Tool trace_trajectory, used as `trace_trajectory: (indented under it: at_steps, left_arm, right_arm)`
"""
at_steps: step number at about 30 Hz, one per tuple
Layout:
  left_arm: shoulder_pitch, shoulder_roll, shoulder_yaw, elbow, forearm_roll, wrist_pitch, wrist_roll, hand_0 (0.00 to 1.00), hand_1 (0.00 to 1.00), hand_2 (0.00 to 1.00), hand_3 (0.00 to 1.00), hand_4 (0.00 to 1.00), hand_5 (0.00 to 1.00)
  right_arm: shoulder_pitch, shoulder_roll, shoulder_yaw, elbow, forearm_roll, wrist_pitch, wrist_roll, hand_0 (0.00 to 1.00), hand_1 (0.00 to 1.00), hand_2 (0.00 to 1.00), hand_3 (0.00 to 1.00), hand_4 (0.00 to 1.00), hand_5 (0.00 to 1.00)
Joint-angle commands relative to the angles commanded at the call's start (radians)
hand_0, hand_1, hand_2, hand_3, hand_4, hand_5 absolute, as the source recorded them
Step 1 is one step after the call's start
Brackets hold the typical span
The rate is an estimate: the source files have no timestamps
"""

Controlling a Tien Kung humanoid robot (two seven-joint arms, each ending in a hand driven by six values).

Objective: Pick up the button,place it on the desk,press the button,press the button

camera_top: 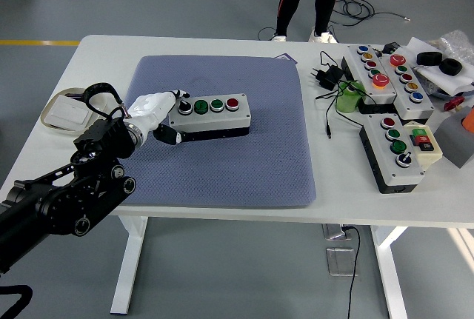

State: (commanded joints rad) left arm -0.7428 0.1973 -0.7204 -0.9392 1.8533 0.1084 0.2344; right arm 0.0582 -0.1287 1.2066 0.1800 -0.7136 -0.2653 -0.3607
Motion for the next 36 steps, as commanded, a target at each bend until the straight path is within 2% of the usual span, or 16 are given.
trace_trajectory:
  at_steps: [6,8,22,23,28,29,34,35,36]
  left_arm:
    - [-0.008,-0.002,0.009,0.019,-0.054,0.012,-0.105,0.418,0.305,0.283,0.373,0.494,0.002]
    - [-0.009,-0.003,0.009,0.020,-0.060,0.014,-0.119,0.418,0.305,0.283,0.373,0.494,0.002]
    - [-0.008,-0.010,0.016,0.031,-0.073,-0.014,-0.143,0.414,0.300,0.279,0.371,0.479,0.002]
    - [-0.008,-0.010,0.016,0.031,-0.074,-0.014,-0.143,0.434,0.343,0.325,0.422,0.498,0.002]
    - [-0.010,-0.008,0.008,0.040,-0.066,-0.006,-0.134,0.434,0.343,0.325,0.422,0.498,0.002]
    - [-0.011,-0.007,0.004,0.042,-0.066,-0.008,-0.131,0.508,0.548,0.569,0.716,0.726,0.002]
    - [-0.013,-0.001,-0.009,0.045,-0.063,-0.028,-0.128,0.508,0.548,0.569,0.716,0.726,0.002]
    - [-0.014,-0.001,-0.010,0.045,-0.063,-0.030,-0.128,0.520,0.668,0.713,0.841,0.954,0.258]
    - [-0.014,-0.001,-0.011,0.045,-0.063,-0.031,-0.128,0.520,0.668,0.713,0.841,0.954,0.258]
  right_arm:
    - [-0.003,-0.001,0.001,0.000,-0.003,-0.001,-0.002,0.654,0.509,0.549,0.592,0.282,0.405]
    - [-0.005,-0.001,0.001,0.000,-0.003,-0.001,-0.003,0.654,0.509,0.549,0.592,0.282,0.405]
    - [-0.008,-0.001,0.000,0.000,-0.004,-0.002,-0.003,0.654,0.509,0.549,0.592,0.281,0.405]
    - [-0.007,-0.001,0.000,0.000,-0.004,-0.002,-0.003,0.654,0.509,0.549,0.592,0.281,0.405]
    - [-0.004,-0.001,0.000,0.000,-0.001,-0.001,-0.001,0.654,0.509,0.549,0.592,0.281,0.405]
    - [-0.004,-0.001,0.001,0.000,-0.002,-0.001,-0.001,0.653,0.509,0.549,0.592,0.281,0.403]
    - [-0.004,-0.001,0.002,0.000,-0.001,0.000,0.000,0.653,0.509,0.549,0.592,0.281,0.403]
    - [-0.004,-0.001,0.002,0.000,-0.001,0.000,0.000,0.653,0.509,0.549,0.592,0.281,0.403]
    - [-0.004,-0.001,0.002,0.000,-0.001,0.000,0.000,0.653,0.509,0.549,0.592,0.281,0.403]
